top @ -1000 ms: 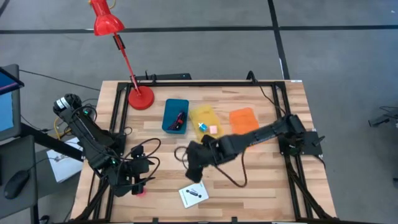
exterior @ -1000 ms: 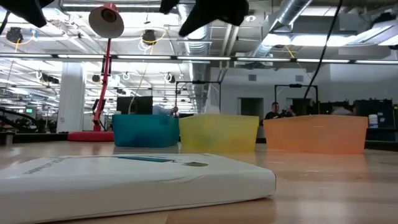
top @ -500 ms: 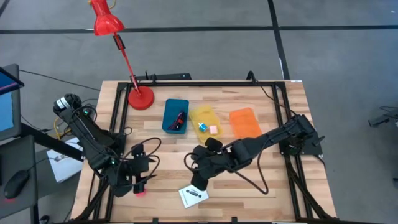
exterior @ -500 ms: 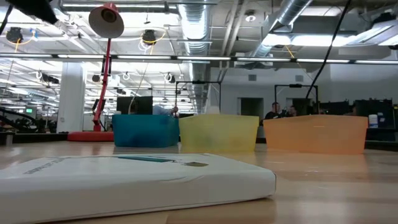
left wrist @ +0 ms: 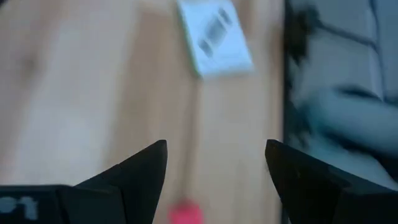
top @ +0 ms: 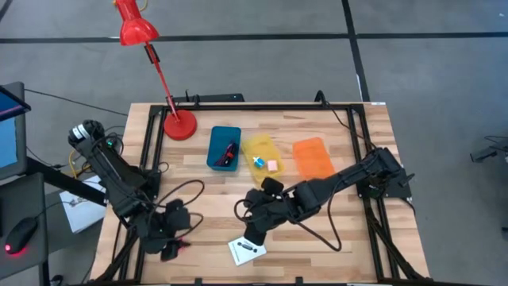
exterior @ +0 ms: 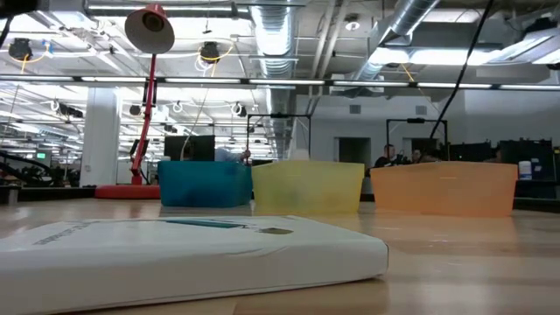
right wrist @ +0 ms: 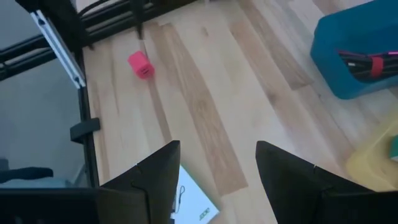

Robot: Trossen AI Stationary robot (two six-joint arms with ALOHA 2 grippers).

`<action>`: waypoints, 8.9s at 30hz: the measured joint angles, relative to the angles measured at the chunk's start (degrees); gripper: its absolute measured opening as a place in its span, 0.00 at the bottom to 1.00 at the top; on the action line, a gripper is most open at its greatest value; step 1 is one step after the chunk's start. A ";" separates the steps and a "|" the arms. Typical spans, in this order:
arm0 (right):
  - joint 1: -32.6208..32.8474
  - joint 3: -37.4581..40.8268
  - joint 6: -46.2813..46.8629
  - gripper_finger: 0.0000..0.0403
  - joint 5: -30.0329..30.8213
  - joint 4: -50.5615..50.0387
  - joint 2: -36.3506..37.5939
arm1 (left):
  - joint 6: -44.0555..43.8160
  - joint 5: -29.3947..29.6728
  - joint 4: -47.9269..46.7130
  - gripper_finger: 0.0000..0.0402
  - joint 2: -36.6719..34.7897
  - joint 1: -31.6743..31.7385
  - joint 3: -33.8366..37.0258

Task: Pick and place items into bin
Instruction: Put the pink charger adapter into the yellow bin, then put the white card reader box into the orange bin

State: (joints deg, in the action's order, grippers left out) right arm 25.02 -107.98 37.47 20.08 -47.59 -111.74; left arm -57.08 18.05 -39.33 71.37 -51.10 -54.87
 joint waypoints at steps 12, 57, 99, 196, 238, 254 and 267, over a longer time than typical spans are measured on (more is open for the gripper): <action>0.02 0.02 -0.48 0.51 2.75 -0.41 -0.07 | -11.14 -6.36 2.60 0.65 6.37 -4.97 0.00; 0.02 0.02 -0.48 0.51 4.04 -1.20 -0.11 | -21.06 -11.77 0.31 0.65 22.52 -6.09 4.76; 6.75 -0.02 -2.56 0.51 20.70 -13.76 16.93 | 47.64 3.44 27.70 0.34 21.47 46.46 -12.20; 15.93 5.20 39.08 0.51 23.20 -21.05 -3.45 | 13.73 -3.90 18.26 0.59 -7.49 18.77 16.18; 11.81 5.14 42.05 0.51 -6.48 -10.27 -2.99 | 44.49 -3.87 45.83 0.30 33.87 11.11 1.68; 11.76 5.14 41.72 0.49 -6.52 -10.00 -2.99 | 37.23 -2.77 46.73 0.00 34.53 10.56 1.64; 12.24 5.09 41.63 0.47 -5.97 -3.68 -7.98 | 36.14 -0.66 48.36 0.00 38.82 10.62 1.44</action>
State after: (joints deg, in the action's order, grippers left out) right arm 37.26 -102.89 79.10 14.11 -51.27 -119.73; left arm -20.94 17.39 9.03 110.19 -40.48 -53.43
